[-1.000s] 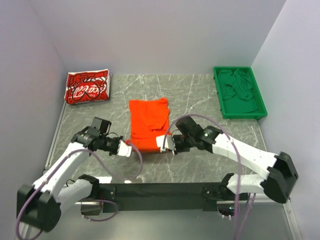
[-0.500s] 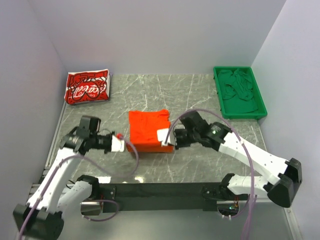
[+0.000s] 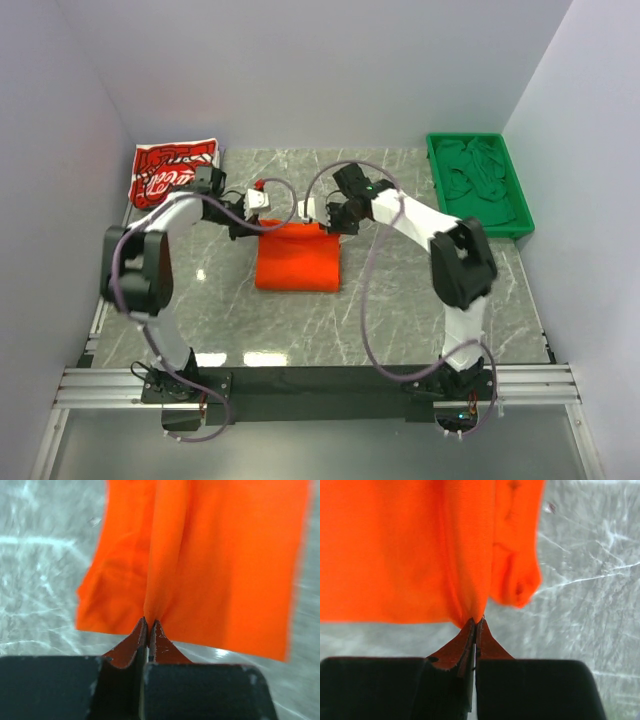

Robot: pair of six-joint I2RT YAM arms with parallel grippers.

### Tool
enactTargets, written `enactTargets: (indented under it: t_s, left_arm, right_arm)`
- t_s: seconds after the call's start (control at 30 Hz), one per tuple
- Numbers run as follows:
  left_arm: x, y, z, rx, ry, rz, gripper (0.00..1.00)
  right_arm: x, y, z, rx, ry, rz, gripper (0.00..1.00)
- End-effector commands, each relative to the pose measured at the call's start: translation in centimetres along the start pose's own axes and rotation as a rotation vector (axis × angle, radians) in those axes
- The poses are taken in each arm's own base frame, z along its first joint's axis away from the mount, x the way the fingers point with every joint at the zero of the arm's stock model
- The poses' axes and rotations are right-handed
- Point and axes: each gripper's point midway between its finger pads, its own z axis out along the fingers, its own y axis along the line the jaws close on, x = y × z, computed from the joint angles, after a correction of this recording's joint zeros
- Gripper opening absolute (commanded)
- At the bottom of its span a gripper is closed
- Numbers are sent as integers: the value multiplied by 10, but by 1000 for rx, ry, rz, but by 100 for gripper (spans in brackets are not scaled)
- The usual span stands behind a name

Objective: Fold and stack the t-shirts
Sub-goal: Fold the tshirt

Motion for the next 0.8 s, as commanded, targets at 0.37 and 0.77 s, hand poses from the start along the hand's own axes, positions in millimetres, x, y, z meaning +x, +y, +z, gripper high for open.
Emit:
enactTargets:
  t_s: [0.37,0.77]
  left_arm:
    - [61,51,42,7,147,-296,7]
    - [33,-60,12,201,107,-295,9]
  right_arm:
    - [37,-28,53,-34,124,7,0]
    - [11,35,14,-66,90,35,0]
